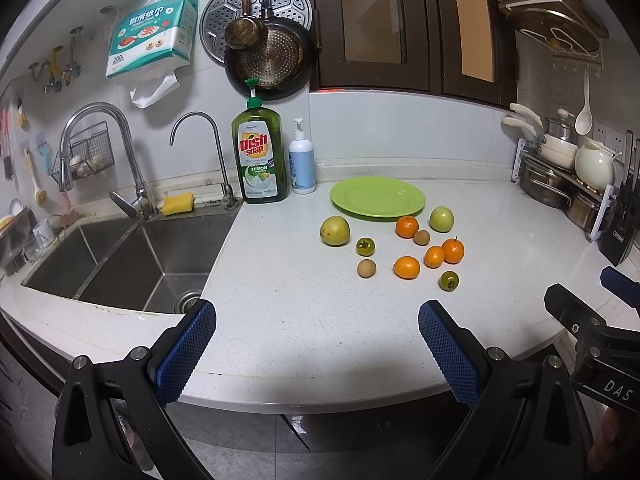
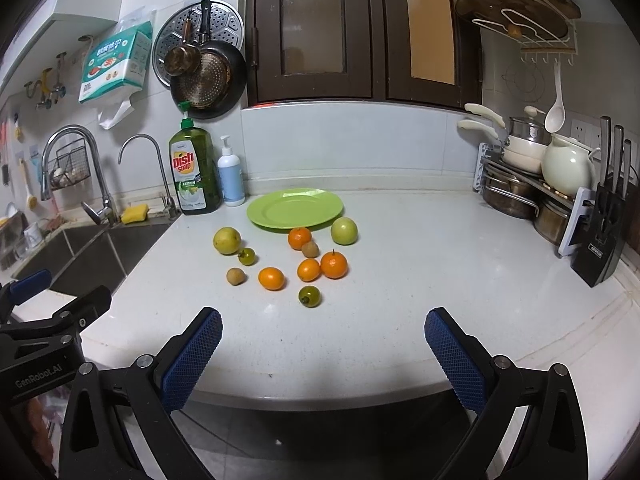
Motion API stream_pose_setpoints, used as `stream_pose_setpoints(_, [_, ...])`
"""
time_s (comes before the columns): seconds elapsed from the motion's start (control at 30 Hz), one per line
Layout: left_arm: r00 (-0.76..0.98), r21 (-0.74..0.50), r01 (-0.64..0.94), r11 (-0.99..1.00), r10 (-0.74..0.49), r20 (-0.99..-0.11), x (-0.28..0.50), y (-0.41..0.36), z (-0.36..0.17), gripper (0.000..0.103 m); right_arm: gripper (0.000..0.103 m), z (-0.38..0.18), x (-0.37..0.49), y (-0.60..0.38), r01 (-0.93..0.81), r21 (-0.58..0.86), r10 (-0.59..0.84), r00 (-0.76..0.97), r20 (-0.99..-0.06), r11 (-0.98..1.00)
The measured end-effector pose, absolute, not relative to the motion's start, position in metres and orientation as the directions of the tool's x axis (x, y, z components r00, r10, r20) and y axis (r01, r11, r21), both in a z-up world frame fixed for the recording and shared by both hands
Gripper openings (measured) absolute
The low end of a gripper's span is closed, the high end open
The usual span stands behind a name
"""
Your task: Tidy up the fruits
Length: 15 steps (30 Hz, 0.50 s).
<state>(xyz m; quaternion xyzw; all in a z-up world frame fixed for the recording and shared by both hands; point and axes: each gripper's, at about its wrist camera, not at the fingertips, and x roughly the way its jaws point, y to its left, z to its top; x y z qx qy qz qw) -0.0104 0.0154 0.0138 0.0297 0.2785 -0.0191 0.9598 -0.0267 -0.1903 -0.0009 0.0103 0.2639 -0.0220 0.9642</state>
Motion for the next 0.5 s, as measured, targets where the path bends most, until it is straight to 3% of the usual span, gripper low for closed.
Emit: stream_pose_setpoints(0.5, [0.846, 0.045, 0.060, 0.997, -0.027, -0.532, -0.0075, 0.0185, 0.0131, 0.103, 0.103, -0.0005, -0.0244, -0.1890, 0.050, 0.007, -0.040, 0.859, -0.510, 0.999])
